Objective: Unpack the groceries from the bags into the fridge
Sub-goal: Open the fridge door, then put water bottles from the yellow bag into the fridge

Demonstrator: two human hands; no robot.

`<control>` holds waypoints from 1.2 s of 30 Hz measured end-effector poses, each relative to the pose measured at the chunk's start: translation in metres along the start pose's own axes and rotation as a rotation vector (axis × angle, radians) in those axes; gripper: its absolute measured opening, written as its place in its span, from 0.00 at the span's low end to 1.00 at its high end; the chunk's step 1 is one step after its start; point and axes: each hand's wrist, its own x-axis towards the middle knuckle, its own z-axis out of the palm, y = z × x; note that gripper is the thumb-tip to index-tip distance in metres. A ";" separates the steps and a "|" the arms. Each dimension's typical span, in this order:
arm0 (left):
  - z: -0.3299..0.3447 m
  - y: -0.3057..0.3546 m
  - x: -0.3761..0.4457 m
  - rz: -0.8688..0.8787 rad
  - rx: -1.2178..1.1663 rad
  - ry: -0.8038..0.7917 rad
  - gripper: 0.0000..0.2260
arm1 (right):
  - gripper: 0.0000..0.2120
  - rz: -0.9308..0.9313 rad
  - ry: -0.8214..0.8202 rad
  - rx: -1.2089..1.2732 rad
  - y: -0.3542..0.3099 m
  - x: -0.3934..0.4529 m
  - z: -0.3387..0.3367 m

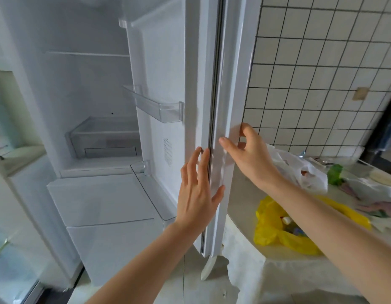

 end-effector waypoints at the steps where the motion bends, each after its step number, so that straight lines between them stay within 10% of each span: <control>1: 0.001 0.000 -0.002 0.003 0.004 -0.012 0.42 | 0.10 -0.003 -0.005 0.005 0.001 0.000 -0.001; 16: 0.049 0.053 -0.077 -0.071 -0.155 -0.205 0.22 | 0.19 0.123 -0.013 0.023 0.099 -0.055 -0.046; 36: 0.306 0.160 -0.128 -0.158 -0.052 -0.742 0.18 | 0.18 0.440 -0.285 -0.266 0.355 -0.138 -0.257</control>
